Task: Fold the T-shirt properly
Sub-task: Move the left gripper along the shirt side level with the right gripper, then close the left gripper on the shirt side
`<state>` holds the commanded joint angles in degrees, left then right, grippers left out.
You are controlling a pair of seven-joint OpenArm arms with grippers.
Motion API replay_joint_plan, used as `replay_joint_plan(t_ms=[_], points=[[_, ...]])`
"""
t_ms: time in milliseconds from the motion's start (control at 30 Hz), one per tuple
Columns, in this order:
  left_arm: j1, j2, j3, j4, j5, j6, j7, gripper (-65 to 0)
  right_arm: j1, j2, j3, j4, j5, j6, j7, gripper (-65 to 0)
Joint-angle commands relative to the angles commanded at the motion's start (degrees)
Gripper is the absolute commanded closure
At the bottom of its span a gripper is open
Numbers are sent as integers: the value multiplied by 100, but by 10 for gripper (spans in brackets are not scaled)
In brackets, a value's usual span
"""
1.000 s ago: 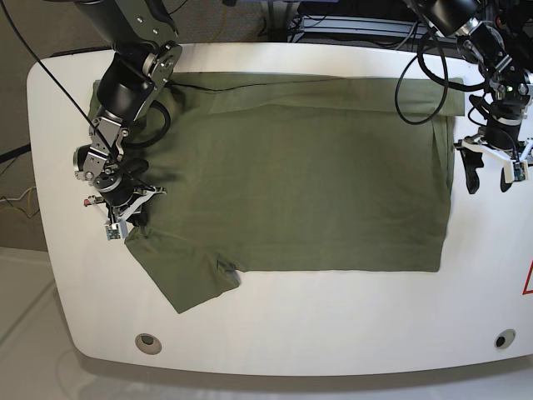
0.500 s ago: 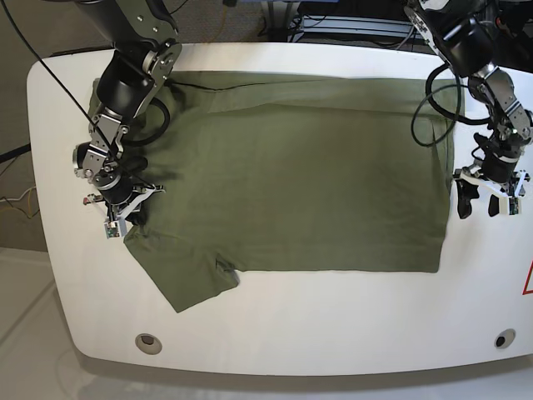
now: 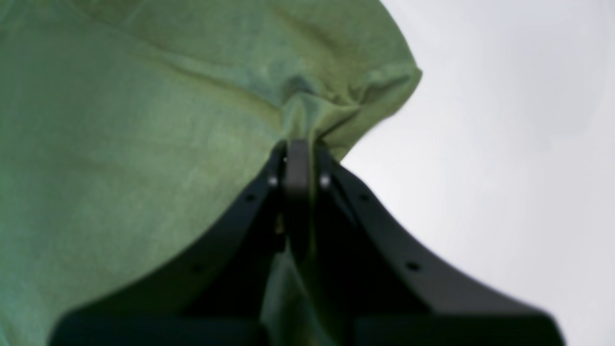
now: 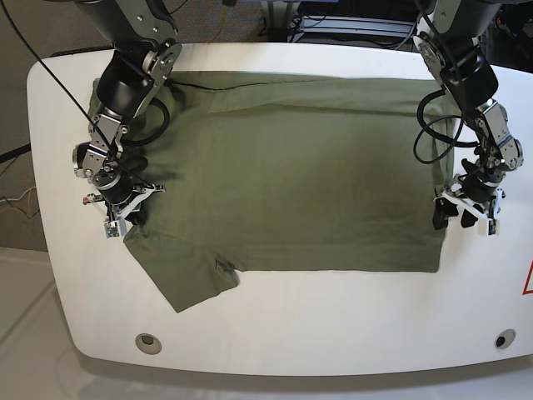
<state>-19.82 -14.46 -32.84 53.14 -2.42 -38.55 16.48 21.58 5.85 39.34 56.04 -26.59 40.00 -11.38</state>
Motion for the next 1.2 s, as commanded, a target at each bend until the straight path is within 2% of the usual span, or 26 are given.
replay_joint_plan(t_ms=[100, 333, 467, 533, 700, 867, 1200], points=[[-149, -44, 264, -220, -9, 193, -79, -415, 0, 0, 0, 0, 0, 0, 0, 0], [-352, -70, 659, -765, 0, 589, -782, -415, 0, 0, 0, 0, 0, 0, -176, 0], [-501, -246, 923, -1204, 0, 914, -1108, -415, 0, 0, 0, 0, 0, 0, -193, 0], [-598, -255, 1011, -1477, 0, 985, -1284, -416, 0, 0, 0, 0, 0, 0, -193, 0], [-738, -281, 1064, -2145, 0, 1046, -1846, -416, 0, 0, 0, 0, 0, 0, -193, 0], [-853, -378, 1064, -2699, 0, 1046, -2215, -416, 0, 0, 0, 0, 0, 0, -193, 0], [-1002, -343, 1064, -3024, 0, 1046, -2259, -416, 0, 0, 0, 0, 0, 0, -193, 0]])
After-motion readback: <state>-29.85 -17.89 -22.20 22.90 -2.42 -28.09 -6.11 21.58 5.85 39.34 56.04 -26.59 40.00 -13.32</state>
